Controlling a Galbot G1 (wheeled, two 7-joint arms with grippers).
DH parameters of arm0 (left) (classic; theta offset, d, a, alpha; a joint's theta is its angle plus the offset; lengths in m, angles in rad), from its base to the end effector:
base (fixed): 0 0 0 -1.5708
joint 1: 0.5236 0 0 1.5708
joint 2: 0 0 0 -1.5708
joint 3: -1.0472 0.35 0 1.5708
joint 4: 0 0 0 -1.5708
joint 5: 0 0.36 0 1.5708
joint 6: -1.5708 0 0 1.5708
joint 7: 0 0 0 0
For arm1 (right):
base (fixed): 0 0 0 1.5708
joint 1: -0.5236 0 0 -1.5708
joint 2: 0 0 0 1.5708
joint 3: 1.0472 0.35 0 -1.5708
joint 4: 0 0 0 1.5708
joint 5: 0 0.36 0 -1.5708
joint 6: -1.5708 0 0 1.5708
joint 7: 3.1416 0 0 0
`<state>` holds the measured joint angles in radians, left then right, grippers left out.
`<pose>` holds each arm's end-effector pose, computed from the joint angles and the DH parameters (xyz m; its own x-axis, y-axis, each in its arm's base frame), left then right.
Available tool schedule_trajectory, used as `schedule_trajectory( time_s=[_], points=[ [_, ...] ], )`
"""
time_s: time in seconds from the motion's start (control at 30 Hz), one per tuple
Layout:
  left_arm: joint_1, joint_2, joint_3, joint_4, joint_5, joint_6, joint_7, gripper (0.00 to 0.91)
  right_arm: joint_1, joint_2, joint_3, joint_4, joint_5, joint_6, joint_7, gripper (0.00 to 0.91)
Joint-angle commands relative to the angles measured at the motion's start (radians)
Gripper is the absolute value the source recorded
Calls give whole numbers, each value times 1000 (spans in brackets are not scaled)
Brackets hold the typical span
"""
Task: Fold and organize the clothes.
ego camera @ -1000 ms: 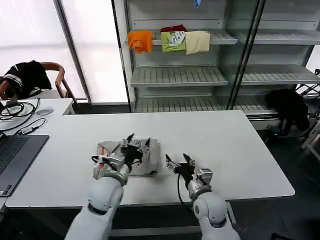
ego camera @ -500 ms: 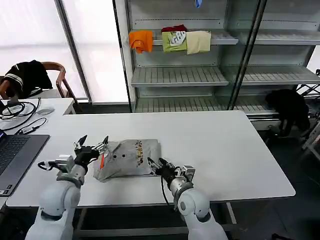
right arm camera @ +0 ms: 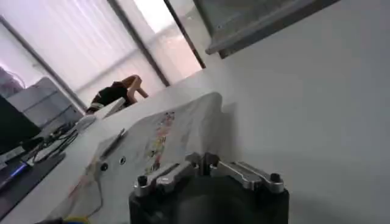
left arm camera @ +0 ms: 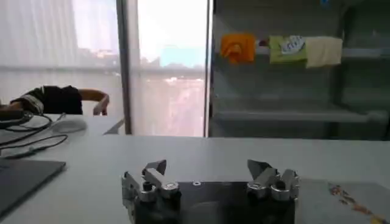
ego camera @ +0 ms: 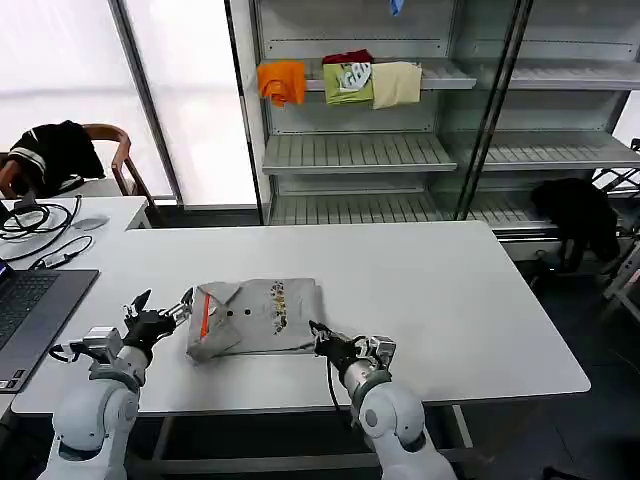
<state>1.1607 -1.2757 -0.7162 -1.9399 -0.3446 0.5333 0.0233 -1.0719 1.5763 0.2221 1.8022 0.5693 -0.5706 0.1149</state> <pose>0.3057 0.1255 -0.2280 -0.9713 -0.0336 0.2353 -0.0405 0.9989 -0.0245 0.3279 0.1055 -0.2750 -0.8245 -0.4623 0.3263 -0.2622 0.8231 0.5037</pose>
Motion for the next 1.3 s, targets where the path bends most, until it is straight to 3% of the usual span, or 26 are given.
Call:
schedule_trajectory(
  time_s=[0.03, 0.27, 0.57, 0.6, 0.63, 0.8, 0.87, 0.9, 1.0, 1.13, 1.3],
  points=[
    [32, 5, -38, 10, -18, -16, 2, 907, -38, -14, 18, 51, 12, -8, 55, 0],
    [60, 12, -50, 14, -21, -27, 4, 907, -86, -42, 116, 103, -4, -10, 53, 0],
    [86, 16, -49, -2, -39, -33, 19, 907, -201, -157, 254, 190, 40, -10, 9, 0],
    [88, 13, -47, -6, -42, -36, 24, 907, -215, -160, 251, 204, 41, -11, 14, 60],
    [89, 11, -44, -10, -42, -40, 27, 907, -222, -159, 250, 211, 29, -11, 4, 907],
    [88, 0, -37, -24, -49, -66, 29, 907, -244, -134, 244, 232, -209, -2, -99, 907],
    [94, 0, -38, -28, -54, -74, 30, 907, -255, -140, 243, 252, -266, 12, -113, 907],
    [98, 0, -41, -33, -57, -77, 32, 907, -265, -142, 246, 267, -348, 33, -143, 907],
    [115, -2, -44, -38, -58, -83, 31, 907, -271, -150, 249, 290, -445, 51, -150, 907],
    [140, -13, -40, -41, -56, -111, 32, 907, -225, -142, 273, 231, -568, 46, -75, 907],
    [164, -36, -27, -39, -53, -131, 33, 907, -186, -155, 285, 157, -614, 63, 15, 907]
  ],
)
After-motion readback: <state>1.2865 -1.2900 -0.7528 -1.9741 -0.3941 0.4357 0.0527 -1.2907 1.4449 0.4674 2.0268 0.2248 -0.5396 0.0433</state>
